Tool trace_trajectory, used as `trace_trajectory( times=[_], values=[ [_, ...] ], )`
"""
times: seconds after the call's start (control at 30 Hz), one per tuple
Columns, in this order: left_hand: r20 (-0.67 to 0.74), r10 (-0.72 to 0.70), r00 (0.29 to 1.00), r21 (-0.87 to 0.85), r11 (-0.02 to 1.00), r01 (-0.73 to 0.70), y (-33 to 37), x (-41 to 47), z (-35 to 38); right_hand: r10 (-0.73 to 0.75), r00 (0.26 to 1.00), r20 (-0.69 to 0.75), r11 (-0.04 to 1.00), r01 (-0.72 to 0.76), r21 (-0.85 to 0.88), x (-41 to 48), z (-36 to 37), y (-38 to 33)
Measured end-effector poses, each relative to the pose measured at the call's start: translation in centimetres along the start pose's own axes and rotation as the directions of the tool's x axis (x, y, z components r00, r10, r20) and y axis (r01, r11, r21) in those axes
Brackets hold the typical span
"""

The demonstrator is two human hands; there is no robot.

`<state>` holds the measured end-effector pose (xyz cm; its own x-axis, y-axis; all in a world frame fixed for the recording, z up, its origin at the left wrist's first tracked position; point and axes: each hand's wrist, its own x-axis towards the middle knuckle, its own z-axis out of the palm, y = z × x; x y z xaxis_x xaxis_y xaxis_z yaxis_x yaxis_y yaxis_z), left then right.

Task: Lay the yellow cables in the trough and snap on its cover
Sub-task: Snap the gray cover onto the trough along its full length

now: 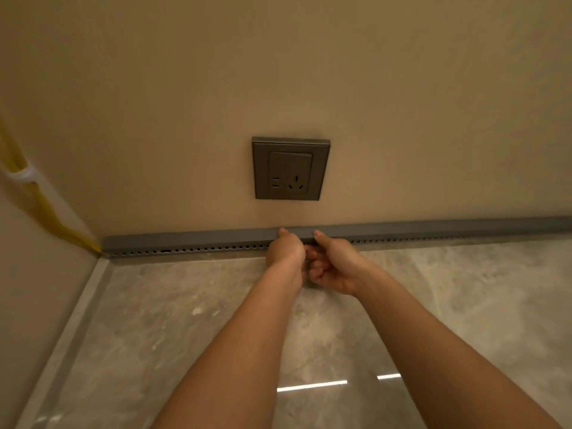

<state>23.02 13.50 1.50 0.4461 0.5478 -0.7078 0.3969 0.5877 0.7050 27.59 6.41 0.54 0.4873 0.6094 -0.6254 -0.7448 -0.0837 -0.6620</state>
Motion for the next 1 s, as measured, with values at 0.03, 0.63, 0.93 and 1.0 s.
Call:
trace_trajectory(
  times=[0.03, 0.63, 0.93, 1.0],
  values=[
    [0.031, -0.013, 0.999, -0.005, 1.000, 0.013, 0.1, -0.1, -0.1, -0.001, 1.000, -0.011, 1.000, 0.001, -0.014, -0.1, 0.1, 0.2],
    [-0.043, -0.086, 0.995, 0.070, 0.994, 0.089, 0.7, -1.4, 0.1, 0.025, 0.988, -0.150, 0.997, -0.036, -0.069, -1.9, -7.4, -4.6],
    [-0.061, -0.080, 0.995, 0.005, 0.997, 0.081, 0.5, -1.1, 0.4, 0.245, 0.969, -0.018, 0.967, -0.243, 0.077, -1.0, -7.7, -7.3],
    [-0.060, -0.084, 0.995, -0.002, 0.996, 0.084, 0.6, -1.0, 0.4, 0.250, 0.968, -0.019, 0.964, -0.247, 0.096, -0.7, -7.6, -7.3]
  ],
)
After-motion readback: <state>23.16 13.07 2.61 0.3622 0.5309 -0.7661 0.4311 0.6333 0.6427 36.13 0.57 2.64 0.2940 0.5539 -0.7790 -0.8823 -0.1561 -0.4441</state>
